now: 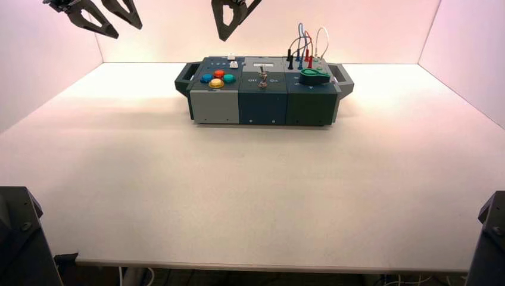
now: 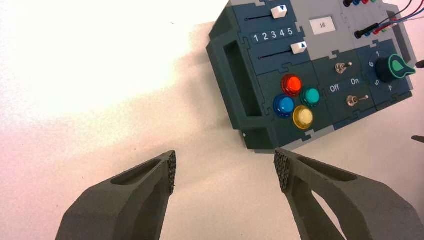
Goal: Close both grippers.
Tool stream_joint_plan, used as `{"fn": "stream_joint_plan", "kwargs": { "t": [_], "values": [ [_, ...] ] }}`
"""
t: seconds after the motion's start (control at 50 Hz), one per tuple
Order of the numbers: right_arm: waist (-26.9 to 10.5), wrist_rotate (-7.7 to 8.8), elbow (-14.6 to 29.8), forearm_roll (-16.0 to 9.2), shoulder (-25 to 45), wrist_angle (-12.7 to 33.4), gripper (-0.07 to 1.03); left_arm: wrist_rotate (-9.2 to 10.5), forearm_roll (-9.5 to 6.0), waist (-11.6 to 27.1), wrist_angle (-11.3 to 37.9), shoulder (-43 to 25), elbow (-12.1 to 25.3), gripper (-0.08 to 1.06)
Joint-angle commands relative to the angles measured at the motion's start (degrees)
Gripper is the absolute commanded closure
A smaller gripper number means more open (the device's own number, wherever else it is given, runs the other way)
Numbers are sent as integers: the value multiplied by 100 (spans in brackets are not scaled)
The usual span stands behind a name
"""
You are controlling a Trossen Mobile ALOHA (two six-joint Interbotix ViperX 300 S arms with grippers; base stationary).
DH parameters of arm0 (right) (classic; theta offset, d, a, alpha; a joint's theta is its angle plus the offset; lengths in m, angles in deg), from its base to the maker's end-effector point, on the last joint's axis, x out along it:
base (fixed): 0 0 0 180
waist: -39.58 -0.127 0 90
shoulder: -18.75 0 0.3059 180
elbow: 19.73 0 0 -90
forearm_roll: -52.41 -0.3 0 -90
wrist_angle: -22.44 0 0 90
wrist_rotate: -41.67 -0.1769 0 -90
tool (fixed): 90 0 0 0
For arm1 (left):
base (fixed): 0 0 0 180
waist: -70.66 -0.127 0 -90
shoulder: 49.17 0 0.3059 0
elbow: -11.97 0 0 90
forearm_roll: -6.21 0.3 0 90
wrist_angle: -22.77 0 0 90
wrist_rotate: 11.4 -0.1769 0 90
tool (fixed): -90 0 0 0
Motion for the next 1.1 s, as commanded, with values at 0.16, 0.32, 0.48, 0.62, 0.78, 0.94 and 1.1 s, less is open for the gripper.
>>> {"fn": "stream_joint_plan", "kwargs": {
  "t": [0.16,0.32,0.48,0.62,0.78,0.94,1.1],
  "values": [
    [-18,-18,123,0,-97,-9,-3,-26,-9,-35,-9,211,62,-4],
    [-18,-9,123,0,-97,-9,-3,-18,-9,-26,-9,211,70,-4],
    [-18,-9,132,0,-97,-9,-3,-26,0,-26,-9,220,53,-4],
    [-26,-18,132,0,-88,-9,-3,-26,9,-26,-9,237,62,-4],
    [-18,-18,141,0,-88,-9,14,-26,18,-26,-9,281,53,-4],
    [-18,53,123,18,-141,35,56,-26,18,-26,70,299,62,5],
    [-18,44,141,44,-167,53,57,-26,26,-9,123,325,97,93]
  ]
}}
